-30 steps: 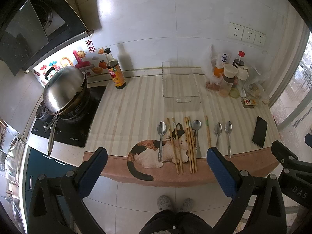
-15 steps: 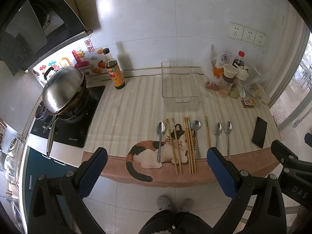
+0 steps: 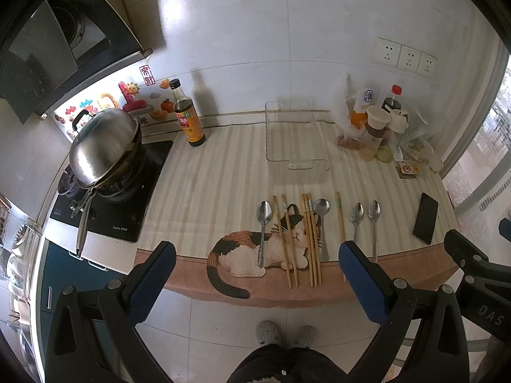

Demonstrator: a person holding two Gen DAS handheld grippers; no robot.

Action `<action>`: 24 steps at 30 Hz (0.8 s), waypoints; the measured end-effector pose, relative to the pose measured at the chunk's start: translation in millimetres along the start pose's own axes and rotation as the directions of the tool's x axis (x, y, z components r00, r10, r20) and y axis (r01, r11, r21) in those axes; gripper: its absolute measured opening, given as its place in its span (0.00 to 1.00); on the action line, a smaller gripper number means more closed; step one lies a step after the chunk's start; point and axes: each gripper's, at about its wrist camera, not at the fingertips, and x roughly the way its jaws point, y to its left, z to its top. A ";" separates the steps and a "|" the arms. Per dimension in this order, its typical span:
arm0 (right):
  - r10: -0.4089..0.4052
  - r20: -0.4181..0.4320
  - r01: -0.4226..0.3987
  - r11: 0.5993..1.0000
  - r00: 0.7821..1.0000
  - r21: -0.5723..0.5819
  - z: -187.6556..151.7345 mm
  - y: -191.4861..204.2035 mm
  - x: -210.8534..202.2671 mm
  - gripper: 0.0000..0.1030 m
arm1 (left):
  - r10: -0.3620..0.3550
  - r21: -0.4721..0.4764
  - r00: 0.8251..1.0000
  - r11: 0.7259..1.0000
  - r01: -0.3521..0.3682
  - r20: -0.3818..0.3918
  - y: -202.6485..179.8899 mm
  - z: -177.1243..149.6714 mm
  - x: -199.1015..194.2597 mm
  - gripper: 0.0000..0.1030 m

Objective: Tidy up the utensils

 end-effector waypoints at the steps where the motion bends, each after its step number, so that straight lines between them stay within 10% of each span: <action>1: 0.003 -0.001 -0.003 1.000 1.000 0.000 -0.4 -0.1 -0.4 1.00 | 0.001 0.000 1.000 1.000 -0.001 0.001 0.9 -0.4 -0.8 1.00; 24: 0.004 0.004 -0.004 1.000 1.000 0.004 6.7 0.7 -0.6 1.00 | 0.003 -0.002 1.000 1.000 -0.003 0.003 -7.2 11.8 5.5 1.00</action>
